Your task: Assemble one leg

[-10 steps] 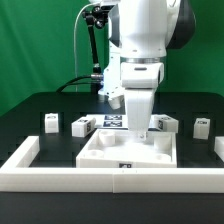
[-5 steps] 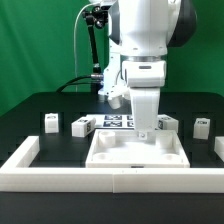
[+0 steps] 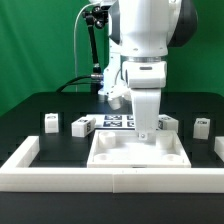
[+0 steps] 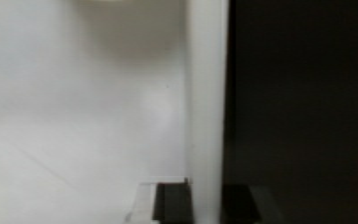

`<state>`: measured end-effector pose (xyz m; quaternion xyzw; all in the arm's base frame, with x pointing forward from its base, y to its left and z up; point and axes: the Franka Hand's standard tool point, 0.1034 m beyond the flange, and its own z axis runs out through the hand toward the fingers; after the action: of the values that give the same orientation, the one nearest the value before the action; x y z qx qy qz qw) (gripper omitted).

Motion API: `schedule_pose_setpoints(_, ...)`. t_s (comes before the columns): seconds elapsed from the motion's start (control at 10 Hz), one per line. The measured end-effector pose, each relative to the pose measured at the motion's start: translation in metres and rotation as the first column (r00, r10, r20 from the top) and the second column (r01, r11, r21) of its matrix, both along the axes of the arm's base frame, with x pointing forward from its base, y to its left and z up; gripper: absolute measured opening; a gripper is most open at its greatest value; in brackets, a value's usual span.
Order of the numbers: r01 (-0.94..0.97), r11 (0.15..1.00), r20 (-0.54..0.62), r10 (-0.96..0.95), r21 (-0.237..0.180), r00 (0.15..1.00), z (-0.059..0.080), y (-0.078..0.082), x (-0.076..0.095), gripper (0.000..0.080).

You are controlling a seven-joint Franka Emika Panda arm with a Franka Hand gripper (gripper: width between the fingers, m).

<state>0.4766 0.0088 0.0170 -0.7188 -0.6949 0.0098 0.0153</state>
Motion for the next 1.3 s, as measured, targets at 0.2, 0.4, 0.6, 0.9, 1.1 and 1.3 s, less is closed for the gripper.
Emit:
schedule_pose_setpoints(0.2,-0.023,1.000,0.002,0.023,0.013,1.000,-0.002,0.025,0.003,0.0058)
schedule_pose_setpoints(0.4,-0.006,1.000,0.005,0.006,0.024,1.000,-0.003,0.048,0.007,0.0059)
schedule_pose_setpoints(0.6,-0.008,0.999,0.014,0.007,0.035,1.000,-0.002,0.065,0.013,0.0059)
schedule_pose_setpoints(0.9,-0.015,0.999,0.002,0.015,0.036,1.000,-0.001,0.072,0.014,0.0059)
schedule_pose_setpoints(1.1,-0.014,0.999,0.003,0.014,0.036,1.000,-0.001,0.072,0.014,0.0059)
schedule_pose_setpoints(1.3,-0.013,0.999,0.003,0.013,0.036,1.000,-0.001,0.071,0.014,0.0377)
